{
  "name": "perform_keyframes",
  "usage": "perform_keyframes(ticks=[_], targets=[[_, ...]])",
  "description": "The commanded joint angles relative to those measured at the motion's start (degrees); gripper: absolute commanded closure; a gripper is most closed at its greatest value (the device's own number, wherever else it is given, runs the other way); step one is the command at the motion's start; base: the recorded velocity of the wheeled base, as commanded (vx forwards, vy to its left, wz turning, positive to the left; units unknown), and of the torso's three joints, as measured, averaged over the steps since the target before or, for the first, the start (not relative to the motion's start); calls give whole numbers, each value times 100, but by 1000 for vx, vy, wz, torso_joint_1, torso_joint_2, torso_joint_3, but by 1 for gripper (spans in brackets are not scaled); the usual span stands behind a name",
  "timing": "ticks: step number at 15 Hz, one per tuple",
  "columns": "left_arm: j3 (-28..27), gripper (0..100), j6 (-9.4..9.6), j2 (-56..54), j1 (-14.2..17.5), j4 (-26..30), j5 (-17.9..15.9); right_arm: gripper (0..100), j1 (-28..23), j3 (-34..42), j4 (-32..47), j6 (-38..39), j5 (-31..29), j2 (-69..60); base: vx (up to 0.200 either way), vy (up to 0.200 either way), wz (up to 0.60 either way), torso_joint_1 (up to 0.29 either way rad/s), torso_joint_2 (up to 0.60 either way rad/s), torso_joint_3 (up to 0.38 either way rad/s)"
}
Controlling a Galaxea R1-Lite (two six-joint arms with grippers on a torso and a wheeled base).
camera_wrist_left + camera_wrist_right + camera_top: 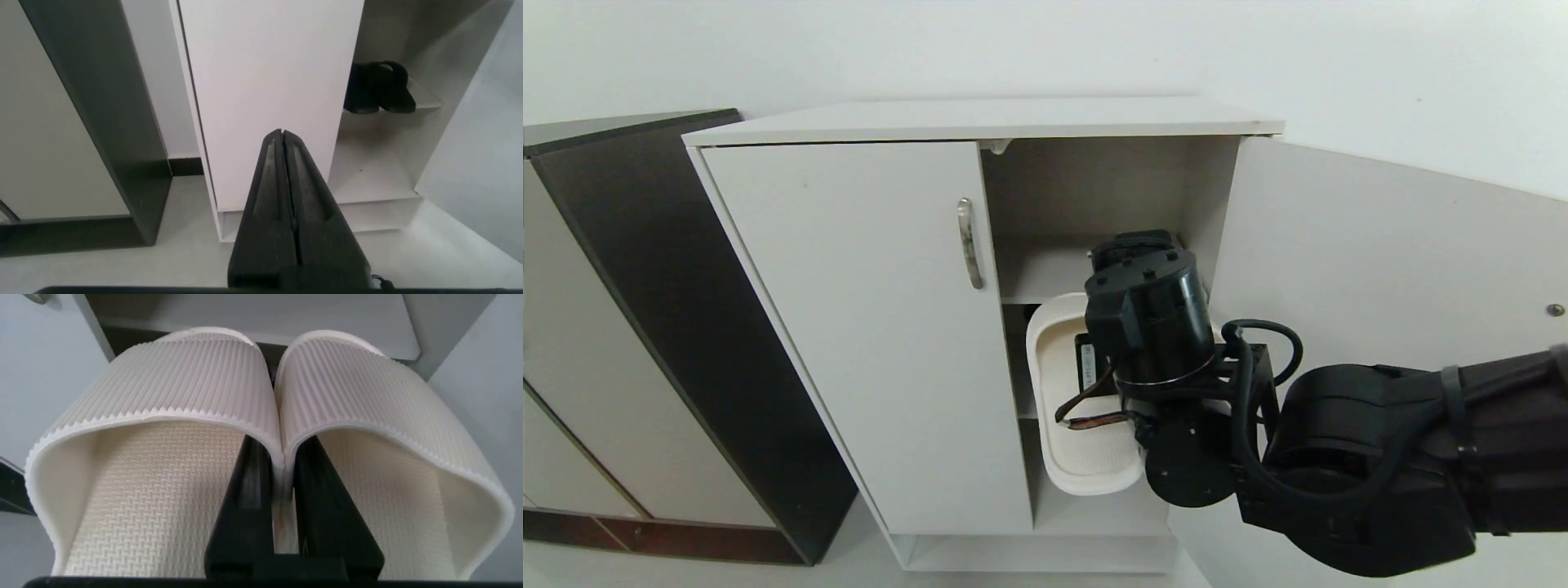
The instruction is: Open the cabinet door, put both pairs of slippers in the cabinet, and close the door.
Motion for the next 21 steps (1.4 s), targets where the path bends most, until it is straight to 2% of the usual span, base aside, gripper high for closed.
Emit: perform_keyframes(ticks=[1,5,13,17,19,21], targets=[[0,100,2,5,-1,2,1,100,1,-19,-8,-7,0,78,0,0,0,0,0,0],[0,100,11,5,-1,2,1,100,-60,16,-17,-7,-62,52,0,200,0,0,1,4],[0,100,11,5,-1,2,1,100,-315,684,-148,-60,-220,-458,0,0,0,0,0,0],[0,100,11,5,-1,2,1,100,-297,798,-342,-174,-211,-476,0,0,-450,3,-1,2],[0,100,11,5,-1,2,1,100,-271,798,-456,-227,-167,-440,0,0,0,0,0,0],[0,100,11,5,-1,2,1,100,-210,825,-623,-315,123,-423,0,0,0,0,0,0]])
